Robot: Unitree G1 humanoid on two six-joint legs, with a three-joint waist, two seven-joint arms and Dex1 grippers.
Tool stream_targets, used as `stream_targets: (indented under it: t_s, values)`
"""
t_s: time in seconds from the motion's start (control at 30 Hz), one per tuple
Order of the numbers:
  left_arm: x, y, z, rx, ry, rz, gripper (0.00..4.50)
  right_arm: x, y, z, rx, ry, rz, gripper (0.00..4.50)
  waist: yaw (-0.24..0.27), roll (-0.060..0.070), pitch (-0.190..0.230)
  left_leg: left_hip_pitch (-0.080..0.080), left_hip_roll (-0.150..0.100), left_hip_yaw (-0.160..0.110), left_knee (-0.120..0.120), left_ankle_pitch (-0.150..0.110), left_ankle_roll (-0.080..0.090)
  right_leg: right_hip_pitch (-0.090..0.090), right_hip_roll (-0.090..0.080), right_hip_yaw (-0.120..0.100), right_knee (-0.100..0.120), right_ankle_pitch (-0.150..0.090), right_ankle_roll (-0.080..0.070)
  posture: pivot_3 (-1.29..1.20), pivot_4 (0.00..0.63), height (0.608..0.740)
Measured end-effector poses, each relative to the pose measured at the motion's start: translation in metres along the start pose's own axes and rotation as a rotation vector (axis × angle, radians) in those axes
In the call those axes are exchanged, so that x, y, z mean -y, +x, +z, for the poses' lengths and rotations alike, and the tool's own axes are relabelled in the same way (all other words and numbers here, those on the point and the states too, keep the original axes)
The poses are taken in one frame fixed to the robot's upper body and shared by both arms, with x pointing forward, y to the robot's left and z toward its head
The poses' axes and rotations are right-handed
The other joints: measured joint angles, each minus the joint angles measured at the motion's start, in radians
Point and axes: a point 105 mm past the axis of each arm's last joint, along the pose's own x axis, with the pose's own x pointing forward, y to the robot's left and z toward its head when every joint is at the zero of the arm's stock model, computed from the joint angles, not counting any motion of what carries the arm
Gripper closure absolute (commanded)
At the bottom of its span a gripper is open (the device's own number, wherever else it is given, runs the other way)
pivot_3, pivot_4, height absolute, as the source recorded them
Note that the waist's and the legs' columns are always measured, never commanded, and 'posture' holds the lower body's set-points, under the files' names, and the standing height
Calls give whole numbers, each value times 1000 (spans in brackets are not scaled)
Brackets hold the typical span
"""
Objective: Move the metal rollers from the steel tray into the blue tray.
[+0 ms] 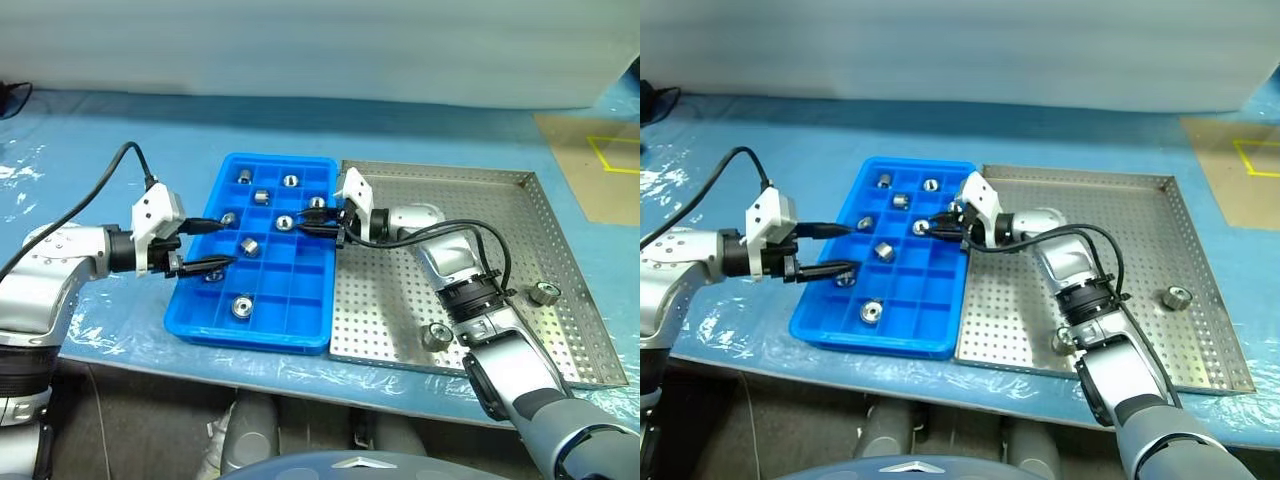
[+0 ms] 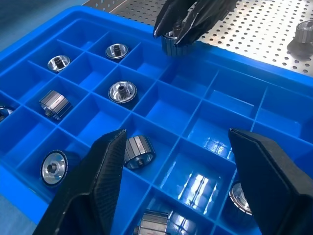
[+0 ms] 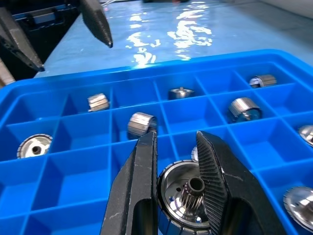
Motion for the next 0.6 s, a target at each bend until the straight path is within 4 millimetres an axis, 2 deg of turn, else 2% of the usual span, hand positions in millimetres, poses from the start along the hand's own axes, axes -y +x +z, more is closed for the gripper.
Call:
stream_targets:
  t_s: [0.17,0.37,0.47,0.6]
  values:
    - [3,0,1,-2,1,5,986,-14,4,-12,-17,37,56,3737,7,0,0,1,0,-1,0,1,-2,0,0,0,1,0,0,196,150,740]
    - [6,3,4,5,5,-8,986,-13,7,-14,-23,39,40,1766,6,0,0,1,0,-2,-1,2,-4,0,0,0,1,0,0,178,150,740]
    - [8,6,3,2,3,-21,986,-11,8,-16,-33,42,20,1766,6,0,0,0,0,-2,-1,3,-5,-1,0,0,1,0,0,150,150,740]
    - [9,13,12,23,30,-47,986,-2,1,-14,-23,38,-28,1766,6,0,0,0,0,-2,-1,4,-6,0,0,0,1,0,0,94,150,740]
